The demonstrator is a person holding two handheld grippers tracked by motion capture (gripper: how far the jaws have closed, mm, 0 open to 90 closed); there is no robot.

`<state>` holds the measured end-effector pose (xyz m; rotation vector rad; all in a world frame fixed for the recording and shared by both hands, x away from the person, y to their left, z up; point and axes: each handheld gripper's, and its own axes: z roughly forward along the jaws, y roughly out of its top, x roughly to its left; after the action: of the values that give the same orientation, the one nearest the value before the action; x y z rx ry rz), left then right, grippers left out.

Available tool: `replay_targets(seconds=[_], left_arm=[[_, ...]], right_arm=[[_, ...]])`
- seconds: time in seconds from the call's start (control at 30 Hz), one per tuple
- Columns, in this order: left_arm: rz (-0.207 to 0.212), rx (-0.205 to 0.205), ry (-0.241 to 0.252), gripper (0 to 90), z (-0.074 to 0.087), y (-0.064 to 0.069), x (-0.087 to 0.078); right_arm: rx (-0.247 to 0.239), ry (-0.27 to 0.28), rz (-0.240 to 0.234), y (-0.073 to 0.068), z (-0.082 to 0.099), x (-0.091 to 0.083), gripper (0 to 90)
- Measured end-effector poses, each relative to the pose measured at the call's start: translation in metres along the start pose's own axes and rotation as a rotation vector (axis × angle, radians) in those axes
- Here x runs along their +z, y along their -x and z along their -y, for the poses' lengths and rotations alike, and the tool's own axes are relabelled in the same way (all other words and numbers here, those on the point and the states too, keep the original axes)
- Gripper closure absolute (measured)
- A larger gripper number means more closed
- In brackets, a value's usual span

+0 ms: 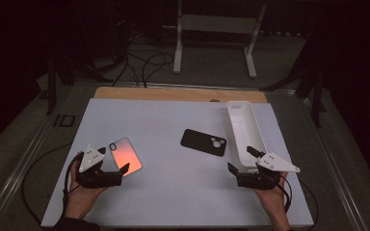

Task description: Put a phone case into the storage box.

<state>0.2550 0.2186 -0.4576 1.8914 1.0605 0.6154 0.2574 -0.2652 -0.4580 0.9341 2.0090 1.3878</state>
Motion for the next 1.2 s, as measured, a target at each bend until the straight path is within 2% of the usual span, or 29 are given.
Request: replay_targets(seconds=[0.03, 0.07, 0.23, 0.33, 0.37, 0.4, 0.43, 0.47, 0.5, 0.63, 0.67, 0.7, 0.77, 0.9, 0.93, 1.1, 1.13, 1.17, 1.2], left_arm=[[0.0, 0.0, 0.0, 5.7, 0.0, 0.0, 0.0], [-0.001, -0.01, 0.011, 12.5, -0.004, 0.001, 0.004], [0.03, -0.015, 0.031, 31.5, -0.01, 0.004, 0.016], [0.039, -0.022, 0.032, 39.8, -0.012, 0.005, 0.022], [0.055, -0.027, 0.027, 42.9, -0.014, 0.006, 0.028], [0.055, -0.027, 0.027, 48.9, -0.014, 0.006, 0.028], [0.098, -0.021, 0.002, 54.4, -0.015, 0.006, 0.036], [0.098, -0.021, 0.002, 57.1, -0.015, 0.006, 0.036], [0.092, -0.008, -0.026, 60.1, -0.016, 0.008, 0.043], [0.101, -0.016, -0.06, 68.1, -0.017, 0.01, 0.054], [0.101, -0.016, -0.06, 72.0, -0.017, 0.01, 0.054], [0.1, -0.023, -0.087, 80.5, -0.017, 0.012, 0.063], [0.098, -0.017, -0.103, 88.8, -0.017, 0.013, 0.069], [0.103, -0.011, -0.119, 90.0, -0.017, 0.014, 0.074], [0.104, -0.012, -0.147, 90.0, -0.014, 0.015, 0.082], [0.103, -0.007, -0.188, 90.0, -0.01, 0.017, 0.09], [0.094, -0.005, -0.223, 90.0, -0.007, 0.017, 0.095], [0.094, -0.005, -0.223, 90.0, -0.007, 0.017, 0.095], [0.094, -0.018, -0.252, 90.0, -0.004, 0.016, 0.101]], right_arm=[[0.0, 0.0, 0.0, 0.0, 0.0, 0.0, 8.9], [0.002, 0.003, -0.001, -0.001, 0.001, 0.002, 8.9], [0.003, 0.005, 0.0, -0.002, 0.002, 0.002, 8.9], [0.0, 0.007, 0.002, -0.002, 0.002, 0.002, 8.8], [-0.002, 0.008, 0.006, -0.003, 0.002, 0.001, 8.9], [-0.002, 0.008, 0.006, -0.003, 0.002, 0.001, 8.9], [-0.002, 0.009, 0.006, -0.003, 0.003, 0.001, 8.9], [-0.001, 0.009, 0.008, -0.003, 0.003, 0.002, 8.9], [-0.001, 0.01, 0.006, -0.002, 0.003, 0.001, 8.9], [-0.001, 0.015, 0.009, -0.002, 0.003, 0.001, 8.9], [0.0, 0.015, 0.01, -0.002, 0.003, 0.001, 8.9], [0.001, 0.015, 0.013, -0.001, 0.003, 0.001, 8.9], [0.002, 0.016, 0.015, -0.001, 0.003, 0.001, 8.9], [0.001, 0.017, 0.016, -0.001, 0.004, 0.0, 8.9], [0.003, 0.02, 0.015, -0.001, 0.003, 0.0, 8.9], [0.0, 0.02, 0.012, -0.001, 0.004, 0.001, 8.9], [0.003, 0.019, 0.012, -0.001, 0.004, 0.001, 8.9], [0.003, 0.019, 0.012, -0.001, 0.004, 0.001, 8.9], [0.0, 0.02, 0.013, -0.001, 0.004, 0.001, 8.9]])
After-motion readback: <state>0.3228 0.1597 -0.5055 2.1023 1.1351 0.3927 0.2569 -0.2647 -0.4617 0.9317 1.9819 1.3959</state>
